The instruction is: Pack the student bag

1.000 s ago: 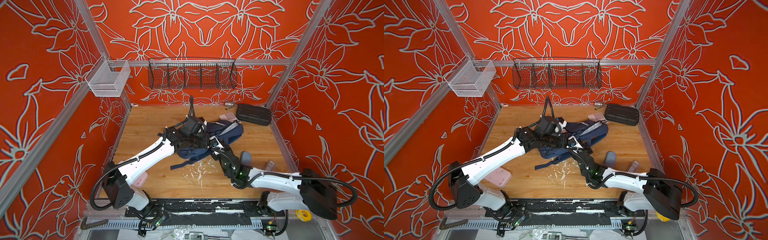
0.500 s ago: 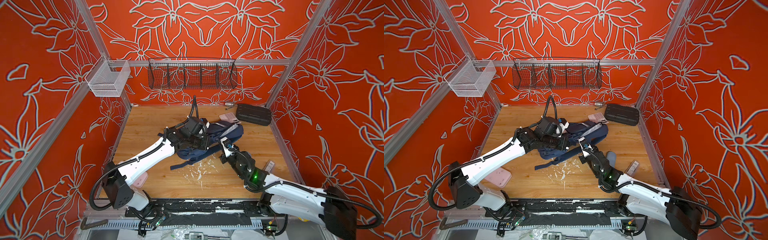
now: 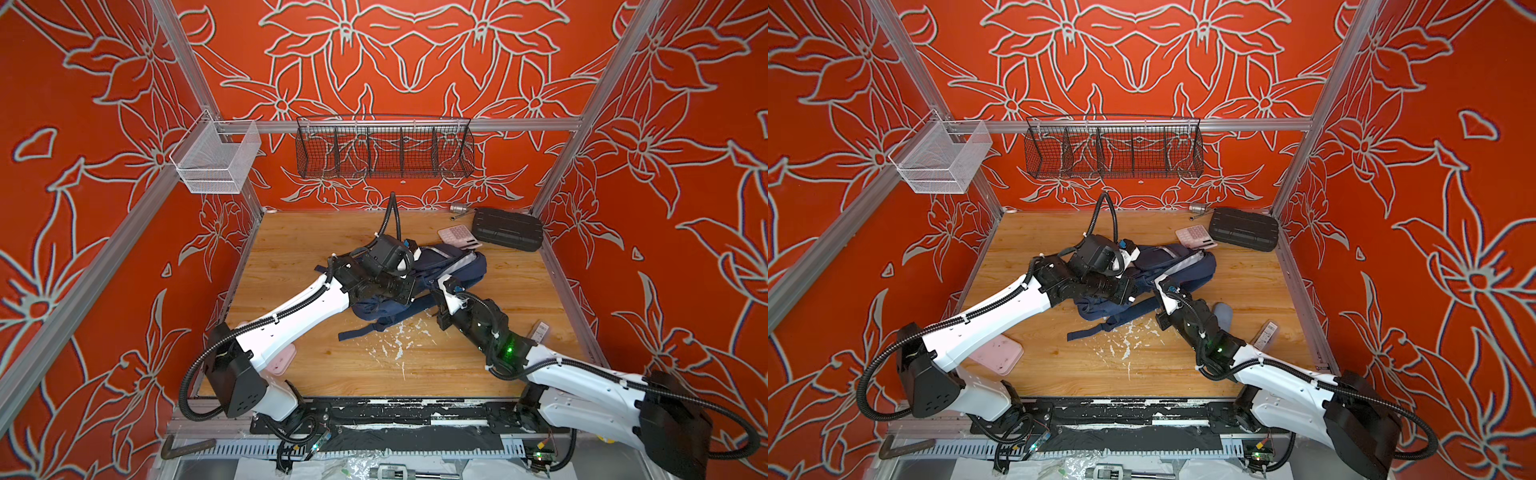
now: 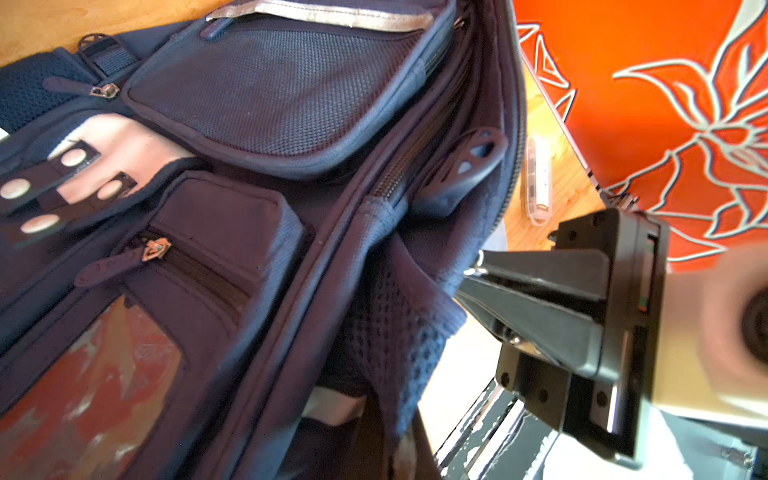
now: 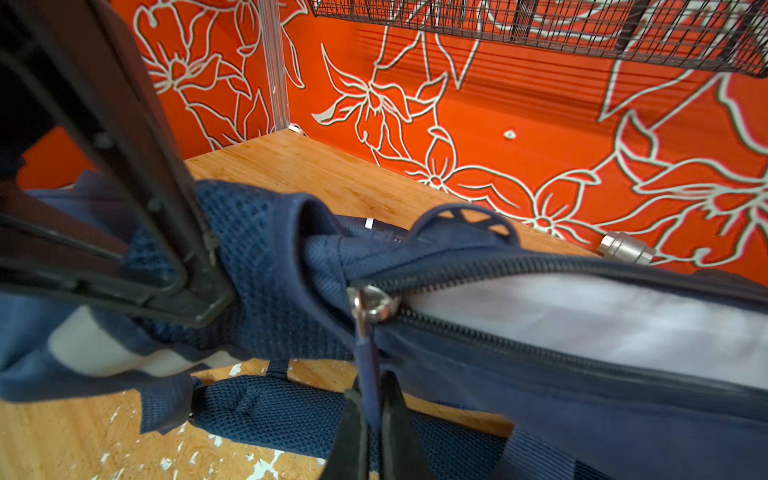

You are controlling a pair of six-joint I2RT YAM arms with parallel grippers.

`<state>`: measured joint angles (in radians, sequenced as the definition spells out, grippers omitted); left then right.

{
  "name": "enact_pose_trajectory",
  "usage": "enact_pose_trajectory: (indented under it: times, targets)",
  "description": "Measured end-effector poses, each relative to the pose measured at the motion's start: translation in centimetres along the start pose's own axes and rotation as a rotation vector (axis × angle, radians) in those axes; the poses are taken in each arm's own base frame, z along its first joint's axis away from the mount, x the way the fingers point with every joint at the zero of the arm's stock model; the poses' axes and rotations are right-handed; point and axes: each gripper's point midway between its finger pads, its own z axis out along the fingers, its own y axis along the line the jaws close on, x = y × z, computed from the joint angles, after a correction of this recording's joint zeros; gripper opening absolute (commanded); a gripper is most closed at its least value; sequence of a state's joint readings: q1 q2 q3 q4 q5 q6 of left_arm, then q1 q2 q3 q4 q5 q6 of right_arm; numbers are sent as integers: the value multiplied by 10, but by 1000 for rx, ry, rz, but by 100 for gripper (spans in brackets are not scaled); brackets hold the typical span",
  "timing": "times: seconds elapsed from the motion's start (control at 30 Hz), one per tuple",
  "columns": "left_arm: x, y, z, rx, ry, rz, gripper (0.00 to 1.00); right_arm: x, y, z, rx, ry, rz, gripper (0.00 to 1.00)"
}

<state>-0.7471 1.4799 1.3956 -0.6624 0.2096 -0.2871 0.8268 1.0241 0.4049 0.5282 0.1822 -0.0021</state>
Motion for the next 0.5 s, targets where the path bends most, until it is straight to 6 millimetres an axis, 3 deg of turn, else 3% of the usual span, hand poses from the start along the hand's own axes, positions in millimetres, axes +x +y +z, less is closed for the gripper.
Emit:
enact_pose_trajectory:
  times: [0.5]
  targets:
    - [6, -3, 2, 9, 15, 25, 0, -1, -1, 12, 22, 0, 15, 14]
